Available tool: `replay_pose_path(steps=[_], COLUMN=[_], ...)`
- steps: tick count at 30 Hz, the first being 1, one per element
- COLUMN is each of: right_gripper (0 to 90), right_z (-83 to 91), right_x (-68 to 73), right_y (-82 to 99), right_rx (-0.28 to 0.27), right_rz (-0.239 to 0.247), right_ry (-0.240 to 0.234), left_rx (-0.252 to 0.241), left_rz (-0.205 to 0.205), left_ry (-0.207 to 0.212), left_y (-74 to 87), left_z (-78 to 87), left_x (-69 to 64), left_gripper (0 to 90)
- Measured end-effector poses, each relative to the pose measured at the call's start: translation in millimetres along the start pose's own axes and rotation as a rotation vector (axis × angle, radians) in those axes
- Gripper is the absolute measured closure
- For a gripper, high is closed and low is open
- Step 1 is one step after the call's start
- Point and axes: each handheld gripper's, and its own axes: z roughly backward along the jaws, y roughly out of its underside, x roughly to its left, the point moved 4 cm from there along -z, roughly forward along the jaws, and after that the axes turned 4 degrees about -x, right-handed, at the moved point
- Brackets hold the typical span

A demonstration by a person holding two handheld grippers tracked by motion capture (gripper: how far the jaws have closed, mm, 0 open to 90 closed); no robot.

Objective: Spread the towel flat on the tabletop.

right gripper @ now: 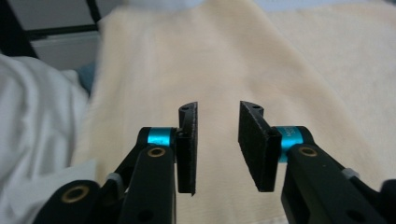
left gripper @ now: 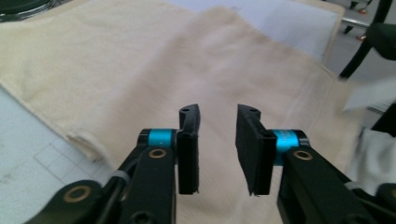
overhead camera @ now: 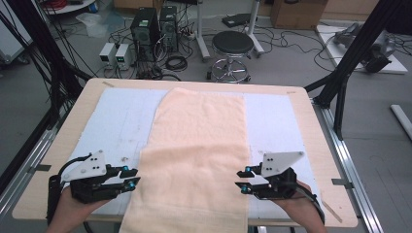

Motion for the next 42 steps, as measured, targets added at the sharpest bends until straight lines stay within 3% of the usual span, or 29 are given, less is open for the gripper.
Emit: replay_pose_path(steps=[6, 8, 10, 12, 15, 16, 17, 21, 23, 25, 30, 31, 33, 34, 37, 40, 42], right_gripper=[63.2, 63.2, 62.9, 63.6, 72.9, 76.5, 80.8, 86.0, 86.1, 86.2, 86.0, 85.2, 75.9, 73.9, 67.8, 65.0, 63.2], right_z=[-44.2, -57.7, -69.3, -79.2, -81.6, -81.5, -81.5, -80.2, -76.8, -69.8, -42.5, -35.9, -23.8, -19.7, -18.2, -27.4, -37.1], right_x=[-39.5, -50.0, -54.9, -55.6, -54.3, -53.9, -53.5, -48.9, -43.8, -34.1, -4.9, 1.6, 14.4, 18.3, 16.3, 1.0, -10.5], right_y=[34.4, 44.2, 53.2, 60.2, 61.5, 61.7, 61.9, 59.8, 56.7, 51.7, 36.5, 32.6, 24.7, 21.9, 22.8, 34.1, 44.0], right_rx=[0.098, 0.125, 0.176, 0.227, 0.218, 0.216, 0.212, 0.216, 0.2, 0.184, 0.106, 0.082, 0.038, 0.034, 0.07, 0.092, 0.109], right_rz=[-0.069, -0.106, -0.128, -0.116, -0.108, -0.115, -0.113, -0.1, -0.098, -0.078, -0.024, -0.02, -0.007, -0.006, 0.018, -0.011, -0.046], right_ry=[0.027, 0.015, -0.012, -0.024, -0.017, -0.024, -0.03, -0.046, -0.062, -0.065, -0.079, -0.102, -0.157, -0.148, -0.098, -0.06, -0.059], left_rx=[0.055, 0.083, 0.109, 0.145, 0.238, 0.244, 0.222, 0.236, 0.232, 0.198, 0.122, 0.106, 0.087, 0.079, 0.086, 0.1, 0.123], left_rz=[0.015, 0.013, -0.006, -0.031, -0.052, -0.065, -0.07, -0.071, -0.073, -0.059, -0.071, -0.071, -0.091, -0.093, -0.103, -0.093, -0.074], left_ry=[-0.011, 0.012, 0.057, 0.085, 0.113, 0.115, 0.097, 0.059, 0.067, 0.075, 0.103, 0.109, 0.127, 0.127, 0.114, 0.09, 0.091], left_y=[26.1, 31.8, 35.3, 38.6, 49.4, 53.8, 54.8, 53.6, 52.8, 49.7, 38.8, 36.4, 32.8, 31.7, 31.6, 37.7, 44.7], left_z=[-44.7, -59.2, -69.2, -77.2, -89.0, -92.4, -92.1, -89.0, -83.5, -73.2, -31.5, -23.7, -12.4, -9.9, -14.3, -29.4, -43.2], left_x=[28.4, 33.5, 31.7, 27.3, 22.4, 20.4, 19.6, 12.9, 8.6, 1.8, -25.4, -33.0, -44.8, -47.4, -41.3, -24.4, -13.0], left_gripper=[63.6, 62.4, 62.4, 62.5, 67.5, 74.4, 77.0, 85.8, 86.5, 86.8, 86.9, 86.9, 85.8, 82.2, 71.9, 67.5, 66.1])
